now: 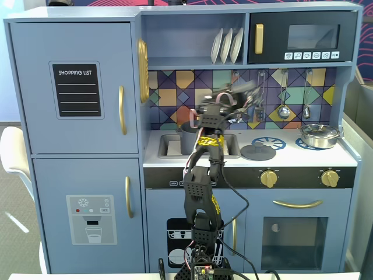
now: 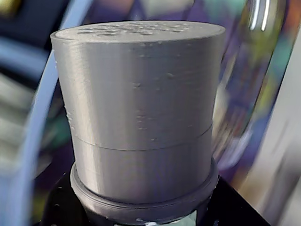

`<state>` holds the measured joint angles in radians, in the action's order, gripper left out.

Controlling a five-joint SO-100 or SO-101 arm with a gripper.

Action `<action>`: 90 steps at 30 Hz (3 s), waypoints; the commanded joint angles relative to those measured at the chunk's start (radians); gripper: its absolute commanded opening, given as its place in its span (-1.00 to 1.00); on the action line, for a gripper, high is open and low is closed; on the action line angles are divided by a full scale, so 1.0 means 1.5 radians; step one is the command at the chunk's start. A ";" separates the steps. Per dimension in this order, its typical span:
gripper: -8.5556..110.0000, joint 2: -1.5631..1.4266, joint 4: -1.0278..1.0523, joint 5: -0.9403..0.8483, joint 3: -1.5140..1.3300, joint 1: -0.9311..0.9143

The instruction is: Put salt in the gray recipient

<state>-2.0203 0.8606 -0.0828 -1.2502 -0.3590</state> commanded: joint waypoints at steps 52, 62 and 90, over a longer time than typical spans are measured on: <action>-0.86 0.202 -0.045 0.897 0.262 0.271; -0.86 0.118 -0.097 0.899 0.032 0.238; -0.86 0.159 -0.142 0.876 0.075 0.241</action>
<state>-1.7334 0.6842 1.2303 -1.2195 -0.0169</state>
